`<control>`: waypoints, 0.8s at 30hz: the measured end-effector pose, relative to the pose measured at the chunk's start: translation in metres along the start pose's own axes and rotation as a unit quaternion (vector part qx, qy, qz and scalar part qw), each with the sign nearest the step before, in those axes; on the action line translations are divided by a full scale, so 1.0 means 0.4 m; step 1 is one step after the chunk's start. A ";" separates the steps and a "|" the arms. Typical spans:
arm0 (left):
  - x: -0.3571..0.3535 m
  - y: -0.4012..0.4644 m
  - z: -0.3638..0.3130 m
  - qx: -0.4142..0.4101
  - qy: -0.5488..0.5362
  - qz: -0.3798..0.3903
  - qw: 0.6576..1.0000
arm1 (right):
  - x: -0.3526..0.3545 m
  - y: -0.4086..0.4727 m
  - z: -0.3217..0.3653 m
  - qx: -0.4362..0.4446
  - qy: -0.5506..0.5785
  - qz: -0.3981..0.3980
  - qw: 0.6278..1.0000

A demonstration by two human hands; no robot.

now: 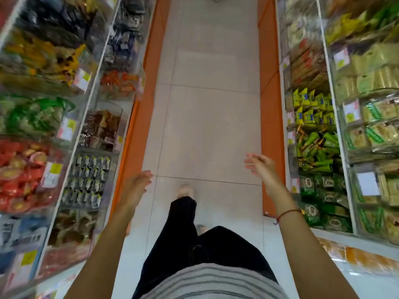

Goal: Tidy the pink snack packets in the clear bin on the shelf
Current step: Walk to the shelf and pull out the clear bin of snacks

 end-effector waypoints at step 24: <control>-0.041 0.696 -0.866 -0.060 0.030 -0.034 0.997 | -0.190 0.749 0.595 -0.025 0.042 -0.002 0.999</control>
Point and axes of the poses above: each hand's wrist, its own y-axis towards the middle knuckle, its own x-axis out of the back of the hand, z = x × y, the point moved 5 cm from there along y, towards the middle knuckle, and after that the axes turned 15 degrees about y, right-handed, at the moved point
